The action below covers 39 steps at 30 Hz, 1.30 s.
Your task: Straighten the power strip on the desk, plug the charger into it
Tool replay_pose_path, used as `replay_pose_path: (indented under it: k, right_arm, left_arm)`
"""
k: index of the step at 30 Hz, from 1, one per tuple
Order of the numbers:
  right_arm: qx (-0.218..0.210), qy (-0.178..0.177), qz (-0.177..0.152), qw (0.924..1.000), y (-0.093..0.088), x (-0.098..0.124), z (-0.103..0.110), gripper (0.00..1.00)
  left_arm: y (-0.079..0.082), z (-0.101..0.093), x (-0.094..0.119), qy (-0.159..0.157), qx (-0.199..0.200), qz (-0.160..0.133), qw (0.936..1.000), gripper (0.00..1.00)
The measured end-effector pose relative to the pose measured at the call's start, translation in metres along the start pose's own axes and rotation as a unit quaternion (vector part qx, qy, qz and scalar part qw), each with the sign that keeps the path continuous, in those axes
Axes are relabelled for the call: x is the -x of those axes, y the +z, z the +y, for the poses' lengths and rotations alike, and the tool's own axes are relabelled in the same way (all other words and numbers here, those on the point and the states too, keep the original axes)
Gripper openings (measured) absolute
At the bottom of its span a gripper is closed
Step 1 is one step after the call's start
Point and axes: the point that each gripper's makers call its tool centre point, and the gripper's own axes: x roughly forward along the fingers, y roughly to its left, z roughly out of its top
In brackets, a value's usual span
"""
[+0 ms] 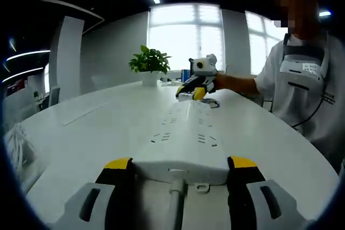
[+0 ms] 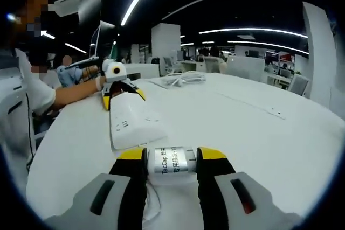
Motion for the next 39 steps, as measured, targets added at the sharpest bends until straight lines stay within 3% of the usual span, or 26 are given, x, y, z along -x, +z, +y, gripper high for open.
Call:
replay_pose_path:
  k: [7, 13, 20, 23, 27, 29, 31, 33, 34, 35, 38, 39]
  right_arm:
    - [0.009, 0.093, -0.017, 0.9954, -0.001, 0.005, 0.006, 0.35]
    - [0.007, 0.188, -0.03, 0.9816, -0.003, 0.017, 0.017, 0.35]
    - [0.03, 0.191, -0.032, 0.9806, -0.002, 0.012, 0.024, 0.36]
    - [-0.004, 0.187, -0.057, 0.9806, 0.013, 0.014, 0.03, 0.48]
    - [-0.014, 0.115, -0.062, 0.9913, 0.035, 0.027, 0.025, 0.51]
    - [-0.013, 0.01, -0.08, 0.9967, 0.044, 0.035, 0.003, 0.54]
    - [-0.024, -0.099, -0.071, 0.9923, 0.041, 0.039, -0.008, 0.57]
    - [-0.002, -0.185, -0.062, 0.9808, 0.038, 0.042, -0.009, 0.59]
    - [0.002, -0.221, -0.073, 0.9724, 0.04, 0.043, -0.007, 0.6]
    - [-0.009, -0.249, -0.095, 0.9638, 0.043, 0.043, -0.004, 0.61]
    - [-0.074, -0.328, -0.106, 0.9359, 0.033, 0.044, -0.003, 0.61]
    - [-0.076, -0.349, -0.101, 0.9287, 0.03, 0.039, -0.001, 0.61]
  left_arm:
    - [0.0, 0.0, 0.0, 0.0, 0.0, 0.0, 1.0, 0.71]
    - [0.0, 0.0, 0.0, 0.0, 0.0, 0.0, 1.0, 0.71]
    - [0.0, 0.0, 0.0, 0.0, 0.0, 0.0, 1.0, 0.71]
    - [0.0, 0.0, 0.0, 0.0, 0.0, 0.0, 1.0, 0.71]
    - [0.0, 0.0, 0.001, 0.0, 0.0, 0.0, 1.0, 0.71]
    - [0.0, 0.001, 0.001, -0.001, 0.0, -0.001, 1.0, 0.71]
    - [0.0, 0.0, 0.001, -0.001, 0.0, -0.001, 1.0, 0.71]
    - [0.0, 0.0, 0.0, -0.001, 0.0, -0.001, 1.0, 0.71]
    - [0.0, 0.0, 0.0, 0.0, 0.0, -0.001, 1.0, 0.71]
    - [0.0, 0.0, 0.0, 0.0, 0.0, -0.001, 1.0, 0.71]
    - [0.0, 0.0, 0.0, 0.0, 0.0, 0.0, 1.0, 0.71]
    - [0.0, 0.0, 0.0, 0.001, 0.0, 0.0, 1.0, 0.7]
